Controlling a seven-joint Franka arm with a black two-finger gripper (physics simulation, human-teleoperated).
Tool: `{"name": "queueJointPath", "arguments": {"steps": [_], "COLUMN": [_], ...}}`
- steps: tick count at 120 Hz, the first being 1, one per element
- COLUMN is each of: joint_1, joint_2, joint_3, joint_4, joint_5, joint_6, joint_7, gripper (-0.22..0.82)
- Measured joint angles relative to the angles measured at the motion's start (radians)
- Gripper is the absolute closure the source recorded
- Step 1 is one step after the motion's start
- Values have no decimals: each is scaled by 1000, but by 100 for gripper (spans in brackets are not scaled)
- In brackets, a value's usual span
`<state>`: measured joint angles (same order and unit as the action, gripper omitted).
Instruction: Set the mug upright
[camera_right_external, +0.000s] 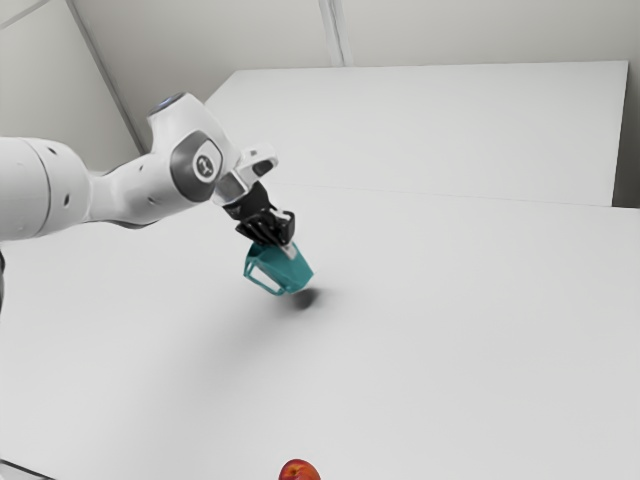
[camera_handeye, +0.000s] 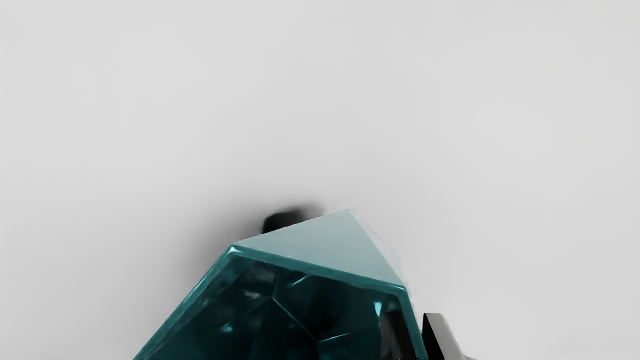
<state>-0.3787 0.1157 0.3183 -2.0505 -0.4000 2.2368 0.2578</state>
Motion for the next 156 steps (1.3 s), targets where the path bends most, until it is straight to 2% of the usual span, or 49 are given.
{"name": "queueJointPath", "arguments": {"steps": [11, 72, 145, 156], "joint_1": [21, 25, 30, 30], "joint_2": [-12, -35, 58, 58], "joint_3": [-28, -77, -84, -84], "joint_4": [-23, -33, -34, -34], "joint_5": [58, 404, 460, 455], "joint_6": [-5, -72, -37, -36], "joint_7": [-23, -149, -262, -268], "gripper": [79, 79, 78, 57]}}
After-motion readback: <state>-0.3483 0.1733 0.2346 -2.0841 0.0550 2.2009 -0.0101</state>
